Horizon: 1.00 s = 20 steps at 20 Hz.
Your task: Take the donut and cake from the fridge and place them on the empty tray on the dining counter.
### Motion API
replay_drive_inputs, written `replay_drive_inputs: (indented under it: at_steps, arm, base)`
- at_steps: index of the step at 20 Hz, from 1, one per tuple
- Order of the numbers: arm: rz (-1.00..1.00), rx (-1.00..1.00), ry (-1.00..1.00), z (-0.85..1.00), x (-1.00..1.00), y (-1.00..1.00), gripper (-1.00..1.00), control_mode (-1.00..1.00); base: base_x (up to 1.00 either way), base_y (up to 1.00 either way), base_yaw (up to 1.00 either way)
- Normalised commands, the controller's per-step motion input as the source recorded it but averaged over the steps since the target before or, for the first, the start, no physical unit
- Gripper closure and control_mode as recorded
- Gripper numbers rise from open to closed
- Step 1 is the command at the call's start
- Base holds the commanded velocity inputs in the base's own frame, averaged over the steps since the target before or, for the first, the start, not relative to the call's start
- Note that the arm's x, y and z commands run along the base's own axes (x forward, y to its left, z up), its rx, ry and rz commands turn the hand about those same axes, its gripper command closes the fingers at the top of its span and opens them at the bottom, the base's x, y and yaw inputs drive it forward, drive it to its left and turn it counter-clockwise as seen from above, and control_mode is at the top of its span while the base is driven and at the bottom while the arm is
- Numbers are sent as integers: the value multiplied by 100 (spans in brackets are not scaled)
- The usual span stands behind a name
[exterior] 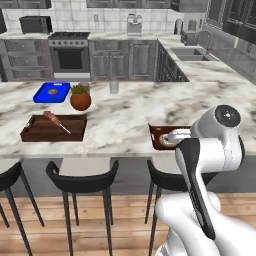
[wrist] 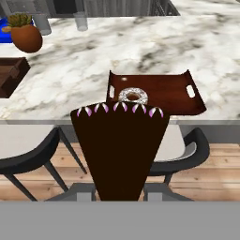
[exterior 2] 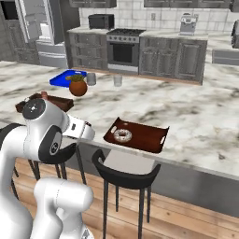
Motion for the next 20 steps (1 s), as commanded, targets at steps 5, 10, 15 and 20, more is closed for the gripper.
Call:
replay_drive_inputs:
  at_steps: [5,10,15,20]
  arm:
    - [0,0,0,0,0,0,100,100]
    - [0,0,0,0,0,0,100,100]
    - [0,0,0,0,0,0,100,100]
    - [0,0,0,0,0,0,100,100]
  base:
    - [0,-40,0]
    - [0,-33,-1]
    - [3,-24,-7]
    - [12,-15,-13]
